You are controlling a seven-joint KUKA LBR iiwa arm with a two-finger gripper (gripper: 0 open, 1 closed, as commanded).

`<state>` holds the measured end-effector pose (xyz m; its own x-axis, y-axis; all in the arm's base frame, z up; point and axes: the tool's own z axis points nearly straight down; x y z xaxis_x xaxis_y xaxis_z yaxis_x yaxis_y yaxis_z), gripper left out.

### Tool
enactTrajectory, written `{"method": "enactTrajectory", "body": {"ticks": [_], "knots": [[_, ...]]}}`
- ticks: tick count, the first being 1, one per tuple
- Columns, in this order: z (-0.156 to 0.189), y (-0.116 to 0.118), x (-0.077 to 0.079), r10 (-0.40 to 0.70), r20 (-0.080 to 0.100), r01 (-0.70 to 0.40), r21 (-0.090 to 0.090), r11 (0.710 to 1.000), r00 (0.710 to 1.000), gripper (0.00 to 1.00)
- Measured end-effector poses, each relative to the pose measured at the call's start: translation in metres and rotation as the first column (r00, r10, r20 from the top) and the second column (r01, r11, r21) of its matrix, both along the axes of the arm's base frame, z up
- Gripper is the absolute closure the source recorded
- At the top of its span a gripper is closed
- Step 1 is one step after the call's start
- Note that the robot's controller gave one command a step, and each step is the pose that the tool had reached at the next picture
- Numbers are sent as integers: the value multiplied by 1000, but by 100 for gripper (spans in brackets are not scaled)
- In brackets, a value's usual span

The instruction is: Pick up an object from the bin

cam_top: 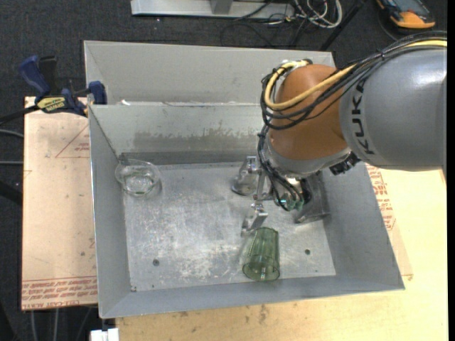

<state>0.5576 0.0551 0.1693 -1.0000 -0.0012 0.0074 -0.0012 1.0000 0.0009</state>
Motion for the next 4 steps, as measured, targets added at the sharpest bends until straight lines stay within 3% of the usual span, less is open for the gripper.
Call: {"method": "enactTrajectory", "body": {"ticks": [1, 2, 3, 4], "knots": [[4, 0, 2, -1, 8, 1, 0, 1000, 1000, 0], [-10, -9, -6, 69, 16, -69, 1, 998, 998, 0], [-48, -28, -28, 168, 10, -168, -1, 986, 986, 0], [-65, -42, -34, 9, 5, -9, 1, 1000, 1000, 0]]}}
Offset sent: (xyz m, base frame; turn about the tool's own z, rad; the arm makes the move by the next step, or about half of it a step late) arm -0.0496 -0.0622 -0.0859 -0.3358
